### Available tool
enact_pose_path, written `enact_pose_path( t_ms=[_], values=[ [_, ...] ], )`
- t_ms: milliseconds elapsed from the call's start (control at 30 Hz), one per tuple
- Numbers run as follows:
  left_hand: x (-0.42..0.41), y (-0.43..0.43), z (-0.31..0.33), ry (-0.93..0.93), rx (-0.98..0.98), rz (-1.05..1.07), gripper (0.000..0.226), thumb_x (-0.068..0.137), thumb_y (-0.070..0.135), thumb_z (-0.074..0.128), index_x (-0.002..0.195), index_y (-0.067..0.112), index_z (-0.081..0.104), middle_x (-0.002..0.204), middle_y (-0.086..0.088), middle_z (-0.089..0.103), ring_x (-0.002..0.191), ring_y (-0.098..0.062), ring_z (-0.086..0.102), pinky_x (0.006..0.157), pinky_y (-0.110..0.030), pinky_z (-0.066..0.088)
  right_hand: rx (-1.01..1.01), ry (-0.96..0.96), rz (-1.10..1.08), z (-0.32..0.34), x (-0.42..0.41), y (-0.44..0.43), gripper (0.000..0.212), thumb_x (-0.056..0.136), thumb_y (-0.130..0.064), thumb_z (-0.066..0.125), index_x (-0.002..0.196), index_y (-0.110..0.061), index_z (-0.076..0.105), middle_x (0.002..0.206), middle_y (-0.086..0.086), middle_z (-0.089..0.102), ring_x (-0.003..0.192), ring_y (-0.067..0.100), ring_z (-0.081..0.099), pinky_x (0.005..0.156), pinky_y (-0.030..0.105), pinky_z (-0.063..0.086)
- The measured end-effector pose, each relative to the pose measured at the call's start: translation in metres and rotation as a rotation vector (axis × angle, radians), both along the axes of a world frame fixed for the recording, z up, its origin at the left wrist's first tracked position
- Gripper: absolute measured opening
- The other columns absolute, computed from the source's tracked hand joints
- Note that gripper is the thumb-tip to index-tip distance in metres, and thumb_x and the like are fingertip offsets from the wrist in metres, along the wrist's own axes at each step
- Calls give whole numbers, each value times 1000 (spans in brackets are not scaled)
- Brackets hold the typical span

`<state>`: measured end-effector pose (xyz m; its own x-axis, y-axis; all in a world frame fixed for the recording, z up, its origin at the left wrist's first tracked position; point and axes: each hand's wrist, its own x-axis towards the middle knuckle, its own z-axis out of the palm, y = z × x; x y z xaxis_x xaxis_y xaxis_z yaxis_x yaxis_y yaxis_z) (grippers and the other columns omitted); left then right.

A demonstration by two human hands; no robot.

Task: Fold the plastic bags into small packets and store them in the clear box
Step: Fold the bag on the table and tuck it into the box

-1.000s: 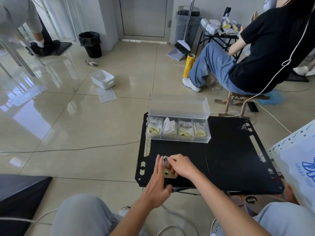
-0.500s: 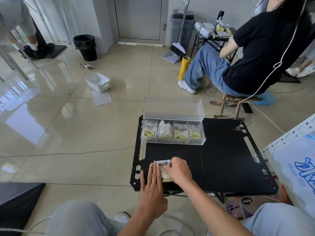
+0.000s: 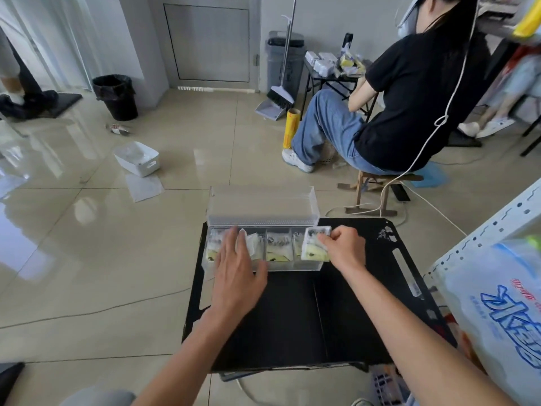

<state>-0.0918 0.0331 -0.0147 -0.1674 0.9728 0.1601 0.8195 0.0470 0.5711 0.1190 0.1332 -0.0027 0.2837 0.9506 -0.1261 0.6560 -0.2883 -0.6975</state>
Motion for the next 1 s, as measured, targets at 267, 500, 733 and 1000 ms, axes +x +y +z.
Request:
enact_pose_path(
  t_ms=[267,500,733,1000],
  values=[
    [70,33,-44,262,-156,-474,75,98,40,11,165,8,5,174,-10,7,161,-21,-2,131,-39,3,32,-351,141,-36,-36,22,25,94,-41,71,95,-17,66,98,3,71,93,27,68,69,35,52],
    [78,41,-53,355,-181,-398,65,96,40,29,152,8,39,160,-8,40,161,-25,6,125,-60,-3,265,-659,365,-54,-18,38,36,86,-34,81,109,-17,58,107,3,54,93,20,58,49,29,46],
    [94,67,-52,387,-94,-422,66,94,41,38,149,6,48,154,-13,49,153,-26,32,127,-41,-3,209,-705,684,-55,-9,56,19,103,-28,55,98,-18,70,103,-2,64,101,23,67,69,36,50],
    [99,61,-52,411,-221,-399,72,93,44,34,155,7,32,154,-11,49,145,-25,43,127,-56,11,157,-991,955,-42,-14,67,18,103,-12,54,119,-19,55,102,4,69,90,32,71,64,36,40]
  ],
)
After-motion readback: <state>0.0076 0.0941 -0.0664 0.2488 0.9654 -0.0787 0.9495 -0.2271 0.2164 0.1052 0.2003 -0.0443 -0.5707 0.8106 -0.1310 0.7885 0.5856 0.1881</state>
